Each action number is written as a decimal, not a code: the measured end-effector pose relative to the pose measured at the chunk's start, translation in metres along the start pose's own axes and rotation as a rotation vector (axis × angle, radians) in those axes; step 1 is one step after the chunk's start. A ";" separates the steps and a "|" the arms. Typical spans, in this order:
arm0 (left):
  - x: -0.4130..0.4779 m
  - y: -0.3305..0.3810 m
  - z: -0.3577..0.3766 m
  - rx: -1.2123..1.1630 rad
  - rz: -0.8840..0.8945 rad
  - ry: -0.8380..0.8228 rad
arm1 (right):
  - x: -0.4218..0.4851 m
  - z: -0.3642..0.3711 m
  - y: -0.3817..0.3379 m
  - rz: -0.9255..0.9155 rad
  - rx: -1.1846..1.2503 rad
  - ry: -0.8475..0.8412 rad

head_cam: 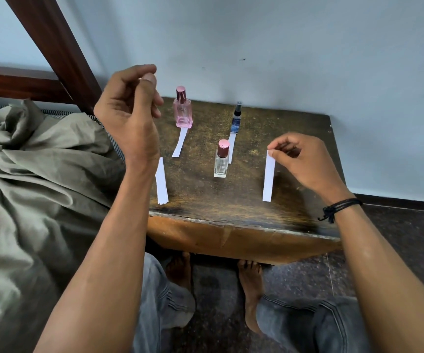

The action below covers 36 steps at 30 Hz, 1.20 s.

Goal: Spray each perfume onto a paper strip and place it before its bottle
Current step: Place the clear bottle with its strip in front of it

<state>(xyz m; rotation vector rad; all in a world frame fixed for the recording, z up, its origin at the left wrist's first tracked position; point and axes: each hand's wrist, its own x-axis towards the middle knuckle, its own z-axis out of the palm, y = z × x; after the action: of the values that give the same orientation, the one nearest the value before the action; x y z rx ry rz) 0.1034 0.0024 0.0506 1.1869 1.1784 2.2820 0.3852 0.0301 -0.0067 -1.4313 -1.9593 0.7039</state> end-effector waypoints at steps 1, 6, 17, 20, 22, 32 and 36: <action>-0.003 0.002 0.003 0.008 0.029 0.005 | 0.000 -0.001 0.000 -0.006 0.005 0.018; -0.043 0.018 0.030 0.123 0.326 -0.210 | 0.000 -0.004 0.006 0.018 0.007 0.063; -0.107 -0.008 0.043 0.356 0.418 -0.832 | 0.004 -0.008 0.023 0.023 -0.095 0.066; -0.107 -0.011 0.044 0.414 0.362 -0.829 | 0.002 -0.008 0.025 0.046 -0.107 0.057; -0.110 -0.009 0.047 0.433 0.317 -0.836 | 0.002 -0.008 0.026 0.054 -0.102 0.051; -0.110 -0.025 0.049 0.763 0.186 -1.316 | 0.002 -0.019 0.037 0.134 -0.021 0.044; -0.111 -0.025 0.054 0.835 0.148 -1.367 | 0.001 -0.028 0.043 0.172 -0.010 0.078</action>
<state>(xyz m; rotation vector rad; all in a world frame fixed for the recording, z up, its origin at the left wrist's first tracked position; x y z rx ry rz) 0.2110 -0.0189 -0.0109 2.4691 1.3225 0.4464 0.4331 0.0446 -0.0184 -1.6228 -1.7985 0.7037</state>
